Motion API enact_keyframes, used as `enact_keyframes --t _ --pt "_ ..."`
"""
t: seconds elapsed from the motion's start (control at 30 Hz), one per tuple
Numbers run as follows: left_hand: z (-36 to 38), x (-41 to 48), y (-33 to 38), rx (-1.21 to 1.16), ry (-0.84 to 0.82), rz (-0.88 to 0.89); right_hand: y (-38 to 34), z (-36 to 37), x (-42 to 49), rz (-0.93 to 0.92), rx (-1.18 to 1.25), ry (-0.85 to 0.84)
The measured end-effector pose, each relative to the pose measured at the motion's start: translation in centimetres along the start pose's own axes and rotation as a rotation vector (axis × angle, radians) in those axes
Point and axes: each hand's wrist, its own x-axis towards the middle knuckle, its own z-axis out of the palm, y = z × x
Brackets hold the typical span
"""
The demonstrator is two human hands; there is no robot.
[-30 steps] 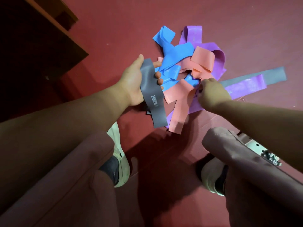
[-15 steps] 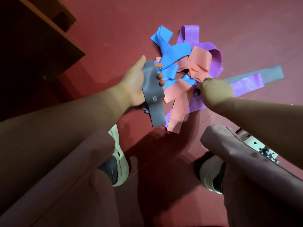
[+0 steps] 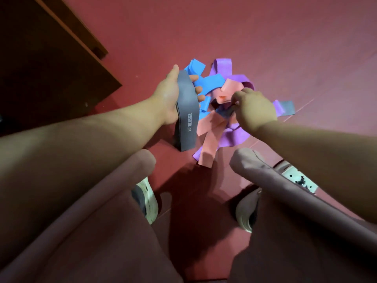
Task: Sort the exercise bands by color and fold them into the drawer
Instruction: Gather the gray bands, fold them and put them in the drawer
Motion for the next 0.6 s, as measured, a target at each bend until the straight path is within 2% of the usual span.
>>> enact_keyframes --t 0.13,0.27,0.4,0.6 --pt "2.2 -2.3 2.2 0.006 0.006 0.021 -2.1 -4.1 -0.5 0.143 0.344 0.101" --pt "4.5 -5.8 5.0 0.063 -0.005 0.075 -3.9 -8.4 -1.4 0.169 0.579 0.161" --pt "6.8 -10.6 7.8 0.096 -0.001 0.138 -4.9 -13.8 -2.9 0.129 0.622 0.228" --pt "8.9 -17.6 11.4 0.150 0.041 0.297 -8.5 -21.9 -5.7 -0.003 0.605 0.244"
